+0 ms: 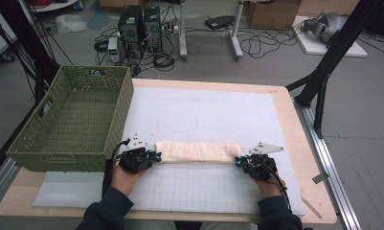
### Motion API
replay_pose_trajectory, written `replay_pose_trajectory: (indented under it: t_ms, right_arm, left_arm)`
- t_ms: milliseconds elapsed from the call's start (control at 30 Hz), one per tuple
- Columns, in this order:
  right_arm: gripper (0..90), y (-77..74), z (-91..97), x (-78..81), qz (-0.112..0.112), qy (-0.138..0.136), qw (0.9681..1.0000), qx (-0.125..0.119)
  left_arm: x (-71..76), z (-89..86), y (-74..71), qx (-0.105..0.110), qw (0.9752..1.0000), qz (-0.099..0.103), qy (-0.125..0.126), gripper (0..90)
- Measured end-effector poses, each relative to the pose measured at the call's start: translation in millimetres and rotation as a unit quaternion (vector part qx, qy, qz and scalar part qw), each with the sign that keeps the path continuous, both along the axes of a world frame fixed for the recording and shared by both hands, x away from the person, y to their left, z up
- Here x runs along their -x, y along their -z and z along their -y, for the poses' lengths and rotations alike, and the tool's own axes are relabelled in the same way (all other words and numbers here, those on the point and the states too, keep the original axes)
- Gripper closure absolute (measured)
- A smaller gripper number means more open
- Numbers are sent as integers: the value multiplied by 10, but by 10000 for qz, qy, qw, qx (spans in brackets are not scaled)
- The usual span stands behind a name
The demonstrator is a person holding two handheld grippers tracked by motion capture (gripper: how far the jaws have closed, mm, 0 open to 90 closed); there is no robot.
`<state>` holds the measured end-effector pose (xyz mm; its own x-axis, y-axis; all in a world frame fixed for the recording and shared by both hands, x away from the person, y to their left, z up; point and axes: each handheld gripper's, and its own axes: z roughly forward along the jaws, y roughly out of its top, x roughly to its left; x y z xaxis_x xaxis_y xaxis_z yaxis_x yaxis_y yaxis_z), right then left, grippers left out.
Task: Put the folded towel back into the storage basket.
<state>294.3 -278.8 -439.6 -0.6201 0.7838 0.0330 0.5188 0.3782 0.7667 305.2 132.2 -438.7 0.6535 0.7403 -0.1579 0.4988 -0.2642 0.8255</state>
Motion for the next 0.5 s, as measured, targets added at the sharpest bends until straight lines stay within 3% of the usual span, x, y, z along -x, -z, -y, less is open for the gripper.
replay_pose_trajectory:
  t_ms: [300,500]
  right_arm:
    - [841,-92,45,13,177,69,9998,-106]
    - [841,-148,97,16,243,112,9992,-288]
  left_arm:
    - [53,-36,-143,282,9993,226,124,820]
    - [78,-55,-229,500,9974,454,232,821]
